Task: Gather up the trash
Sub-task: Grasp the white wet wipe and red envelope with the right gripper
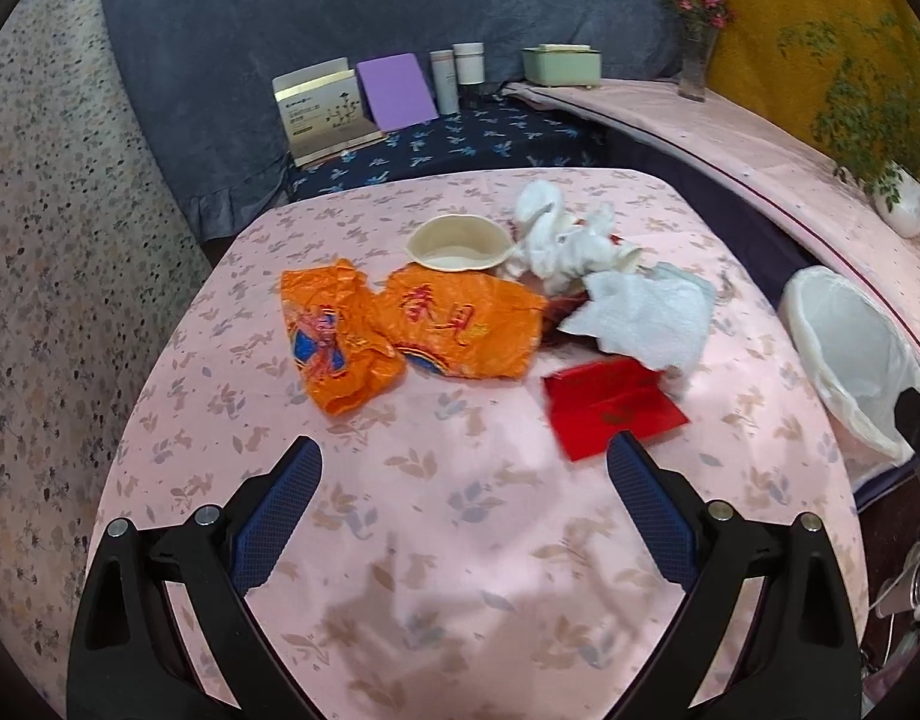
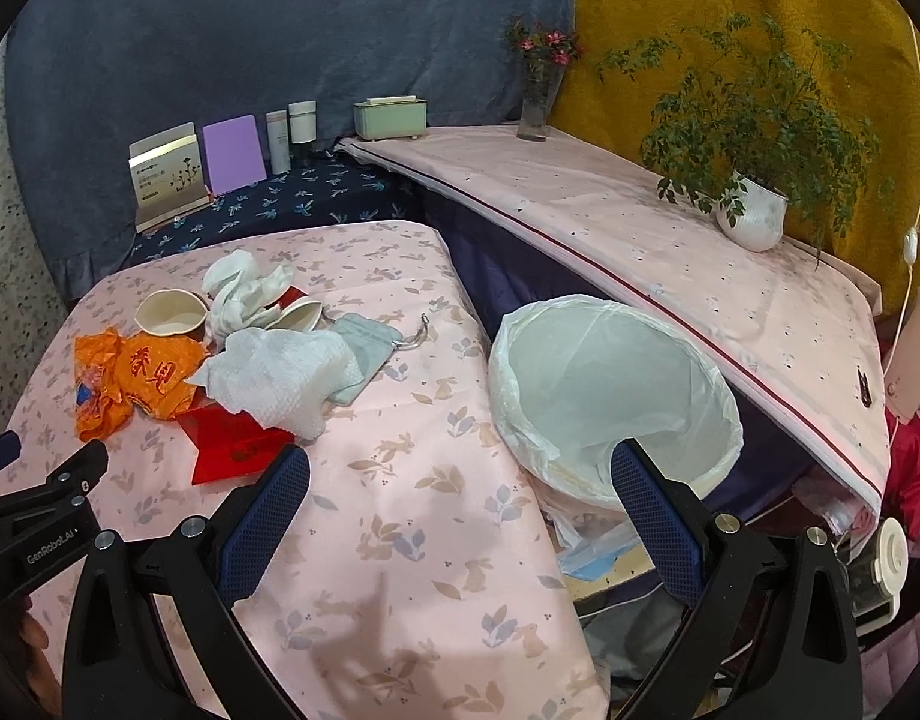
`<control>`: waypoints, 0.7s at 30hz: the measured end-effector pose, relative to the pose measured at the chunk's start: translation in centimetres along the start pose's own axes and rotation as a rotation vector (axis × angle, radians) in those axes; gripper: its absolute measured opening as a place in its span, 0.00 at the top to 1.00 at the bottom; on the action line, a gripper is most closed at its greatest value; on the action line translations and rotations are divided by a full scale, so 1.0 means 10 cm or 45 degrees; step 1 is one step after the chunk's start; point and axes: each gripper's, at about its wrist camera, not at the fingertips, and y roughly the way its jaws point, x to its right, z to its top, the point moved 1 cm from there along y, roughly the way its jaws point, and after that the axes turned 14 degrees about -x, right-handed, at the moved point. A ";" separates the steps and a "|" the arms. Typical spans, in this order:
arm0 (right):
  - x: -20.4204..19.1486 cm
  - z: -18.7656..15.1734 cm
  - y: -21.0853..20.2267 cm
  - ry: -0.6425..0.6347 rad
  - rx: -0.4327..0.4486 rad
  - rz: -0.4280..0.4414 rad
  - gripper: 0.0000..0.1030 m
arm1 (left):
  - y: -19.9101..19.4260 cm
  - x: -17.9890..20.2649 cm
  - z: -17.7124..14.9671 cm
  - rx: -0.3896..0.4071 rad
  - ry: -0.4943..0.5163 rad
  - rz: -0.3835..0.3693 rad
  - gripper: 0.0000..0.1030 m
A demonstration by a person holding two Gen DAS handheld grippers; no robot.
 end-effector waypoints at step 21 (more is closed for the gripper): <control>-0.87 0.58 0.90 -0.007 -0.121 0.208 0.15 | 1.02 -1.00 0.54 -0.121 -0.212 -0.017 0.11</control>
